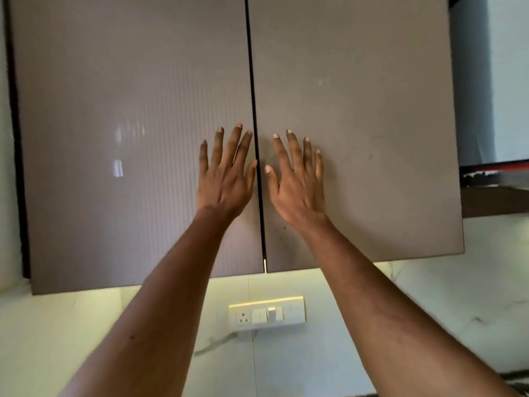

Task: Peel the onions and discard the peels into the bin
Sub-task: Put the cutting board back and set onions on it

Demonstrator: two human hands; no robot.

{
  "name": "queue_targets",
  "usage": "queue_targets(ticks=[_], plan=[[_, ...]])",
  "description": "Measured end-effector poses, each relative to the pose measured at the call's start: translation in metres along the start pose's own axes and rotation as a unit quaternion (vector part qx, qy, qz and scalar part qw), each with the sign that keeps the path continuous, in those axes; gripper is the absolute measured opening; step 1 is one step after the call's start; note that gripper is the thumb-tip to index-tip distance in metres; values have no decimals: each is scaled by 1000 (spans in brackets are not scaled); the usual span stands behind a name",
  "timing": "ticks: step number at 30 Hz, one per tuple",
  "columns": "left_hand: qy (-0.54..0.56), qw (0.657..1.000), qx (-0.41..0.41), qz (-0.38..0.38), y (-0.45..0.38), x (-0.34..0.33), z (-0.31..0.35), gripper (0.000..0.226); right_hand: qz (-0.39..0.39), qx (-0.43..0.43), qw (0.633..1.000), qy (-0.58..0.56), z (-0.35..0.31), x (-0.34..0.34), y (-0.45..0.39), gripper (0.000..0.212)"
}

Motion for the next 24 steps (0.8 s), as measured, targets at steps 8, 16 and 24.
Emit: queue_targets(ticks=[8,16,24], plan=[[-15,1000,-5,11,-14,-7,-5,62,-9,6,1000,20,9,-3,-24,64],[177,984,23,18,102,-18,40,39,101,-52,981,-160,8,13,73,33],[242,969,46,-10,220,-40,98,28,55,-145,973,-173,68,16,204,24]])
Point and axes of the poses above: each hand's wrist, its own y-axis away from the middle knuckle, its own x-axis out of the back of the hand, z = x × y, the point moved 3 cm from there along -y, towards the middle knuckle, and after that the axes turned 12 degrees about z, right-handed, at the moved point
